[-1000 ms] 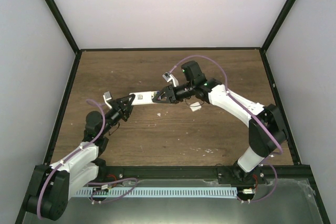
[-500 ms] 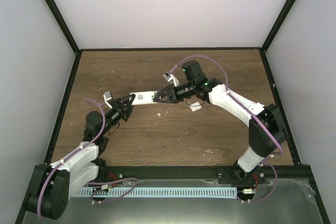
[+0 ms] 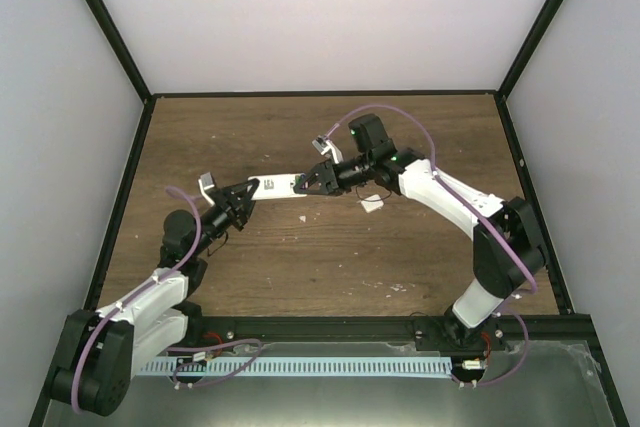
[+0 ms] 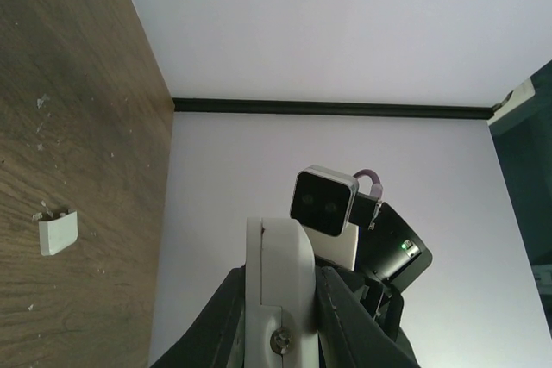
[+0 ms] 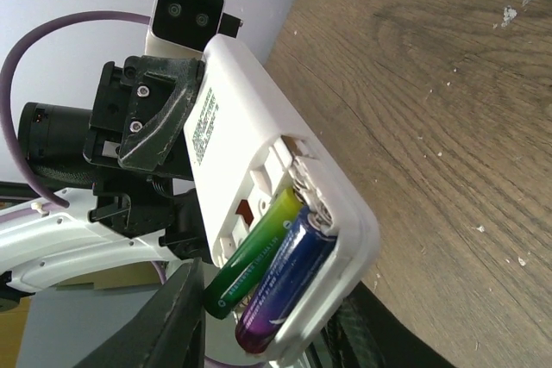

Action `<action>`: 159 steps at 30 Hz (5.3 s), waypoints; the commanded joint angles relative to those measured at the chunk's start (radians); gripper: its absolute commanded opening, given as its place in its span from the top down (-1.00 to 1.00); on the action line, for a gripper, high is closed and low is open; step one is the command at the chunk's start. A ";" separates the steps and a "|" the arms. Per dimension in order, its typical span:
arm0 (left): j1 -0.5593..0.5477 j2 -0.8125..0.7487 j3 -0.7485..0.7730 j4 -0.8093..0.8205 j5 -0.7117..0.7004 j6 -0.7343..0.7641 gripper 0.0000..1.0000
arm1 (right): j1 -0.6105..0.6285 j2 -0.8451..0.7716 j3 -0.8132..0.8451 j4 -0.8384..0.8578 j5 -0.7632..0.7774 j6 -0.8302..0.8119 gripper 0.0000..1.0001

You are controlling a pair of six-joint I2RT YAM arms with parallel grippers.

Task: Load the batteries into the remote control

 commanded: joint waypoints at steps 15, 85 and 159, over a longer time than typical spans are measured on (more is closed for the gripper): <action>-0.003 0.043 0.033 0.067 0.090 0.037 1.00 | -0.015 -0.002 0.013 0.065 -0.050 0.019 0.58; 0.106 0.480 0.353 -0.126 0.293 0.444 1.00 | -0.198 0.042 -0.020 -0.410 0.913 -0.485 -0.28; 0.136 1.037 0.636 -0.162 0.675 0.682 1.00 | -0.158 0.136 -0.050 -0.244 0.789 -0.742 0.29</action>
